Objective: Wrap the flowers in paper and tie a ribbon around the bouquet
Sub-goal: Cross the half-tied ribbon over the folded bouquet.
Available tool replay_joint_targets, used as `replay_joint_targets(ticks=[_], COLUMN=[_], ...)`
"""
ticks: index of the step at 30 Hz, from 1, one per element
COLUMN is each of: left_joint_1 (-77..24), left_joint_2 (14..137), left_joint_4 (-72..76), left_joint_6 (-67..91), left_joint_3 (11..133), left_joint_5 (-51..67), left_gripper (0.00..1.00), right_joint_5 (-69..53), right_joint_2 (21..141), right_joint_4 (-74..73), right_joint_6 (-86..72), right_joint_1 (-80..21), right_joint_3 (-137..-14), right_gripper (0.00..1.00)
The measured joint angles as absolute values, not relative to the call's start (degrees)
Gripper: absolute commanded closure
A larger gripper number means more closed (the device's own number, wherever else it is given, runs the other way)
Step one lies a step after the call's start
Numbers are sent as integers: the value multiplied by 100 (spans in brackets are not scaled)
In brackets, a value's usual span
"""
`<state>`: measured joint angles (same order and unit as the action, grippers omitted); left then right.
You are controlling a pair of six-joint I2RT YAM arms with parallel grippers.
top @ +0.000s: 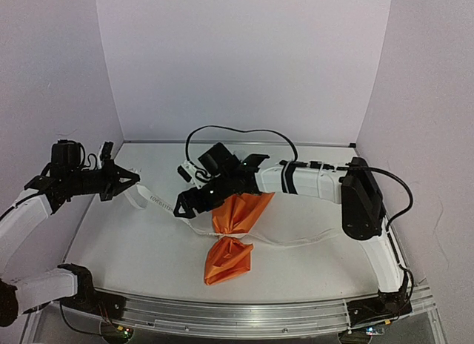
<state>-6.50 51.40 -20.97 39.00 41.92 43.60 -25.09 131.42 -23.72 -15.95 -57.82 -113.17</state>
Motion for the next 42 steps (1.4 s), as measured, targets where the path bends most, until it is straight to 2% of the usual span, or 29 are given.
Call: replay_joint_targets(ticks=[3,5,13,16,18,22,25,29,31,35,39,42], left_joint_1=[-650,-650,-650,-650,-650,-650,-650,-650,-650,-650,-661,-766], left_joint_2=[5090,5077,5066,5066,5073,5090,5116,5201,5234,5277,5340,5412], left_joint_4=[-2087,-2074,-2120,-2175,-2260,-2387,-2470,-2617,-2686,-2721,-2709,-2625], left_joint_6=[3900,3899,3898,3895,3886,3882,3848,3745,3711,3581,3445,3383], left_joint_3=[4411,4475,4493,4501,4501,4501,4501,4500,4498,4447,4336,4334], left_joint_5=[4467,4494,4450,4352,4279,4163,4045,3856,3765,3614,3563,3473], left_gripper=[100,100,100,100,100,100,100,99,90,60,51,49], right_joint_5=[-2650,-2722,-2782,-2677,-2573,-2373,-2264,-2112,-2043,-1866,-1531,-1248], right_joint_2=[13257,13313,13423,13421,13410,13388,13348,13085,12912,12528,12049,11667], right_joint_4=[-2308,-2255,-2093,-1977,-1899,-1889,-1876,-1847,-1835,-1721,-1494,-1295], right_joint_6=[-1628,-1669,-1868,-1924,-1961,-2028,-2048,-2088,-2090,-2097,-2154,-2243], right_joint_1=[-5849,-5886,-5983,-5982,-5983,-5981,-5979,-5979,-5979,-5979,-5979,-5979], right_joint_3=[-11412,-11425,-11500,-11427,-11288,-11011,-10943,-10716,-10632,-10431,-9889,-9291], right_gripper=[15,20,59,62,68,93,98,99,100,100,100,100])
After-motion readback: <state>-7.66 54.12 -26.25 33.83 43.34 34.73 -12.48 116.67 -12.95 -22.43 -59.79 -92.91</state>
